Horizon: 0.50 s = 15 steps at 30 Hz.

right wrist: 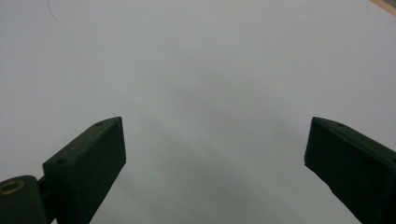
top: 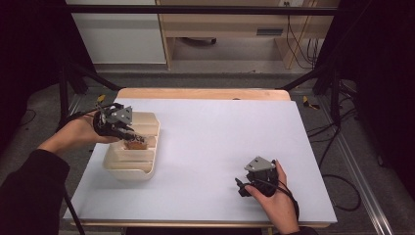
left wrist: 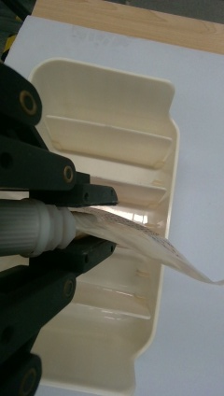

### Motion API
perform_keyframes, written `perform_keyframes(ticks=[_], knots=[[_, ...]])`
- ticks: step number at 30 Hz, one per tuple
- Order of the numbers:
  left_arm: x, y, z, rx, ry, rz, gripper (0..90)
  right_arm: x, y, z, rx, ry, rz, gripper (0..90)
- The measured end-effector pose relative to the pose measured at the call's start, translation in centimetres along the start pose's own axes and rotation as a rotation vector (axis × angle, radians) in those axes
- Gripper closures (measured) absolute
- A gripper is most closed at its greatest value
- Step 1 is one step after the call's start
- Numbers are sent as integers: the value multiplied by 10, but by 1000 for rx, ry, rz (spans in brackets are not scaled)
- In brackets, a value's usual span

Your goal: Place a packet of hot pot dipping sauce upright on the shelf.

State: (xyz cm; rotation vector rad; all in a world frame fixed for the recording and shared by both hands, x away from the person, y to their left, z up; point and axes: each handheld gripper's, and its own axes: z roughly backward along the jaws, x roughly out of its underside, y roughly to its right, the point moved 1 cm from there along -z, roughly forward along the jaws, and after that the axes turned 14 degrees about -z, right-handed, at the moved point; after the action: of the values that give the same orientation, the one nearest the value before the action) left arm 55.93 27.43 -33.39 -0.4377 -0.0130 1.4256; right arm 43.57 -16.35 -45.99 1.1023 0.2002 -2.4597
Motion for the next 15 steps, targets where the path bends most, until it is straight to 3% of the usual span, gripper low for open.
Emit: perform_keyframes(ticks=[15], knots=[[5,3,3,1,-8,8,750,0,-1,-1,-1,-7,3,59]])
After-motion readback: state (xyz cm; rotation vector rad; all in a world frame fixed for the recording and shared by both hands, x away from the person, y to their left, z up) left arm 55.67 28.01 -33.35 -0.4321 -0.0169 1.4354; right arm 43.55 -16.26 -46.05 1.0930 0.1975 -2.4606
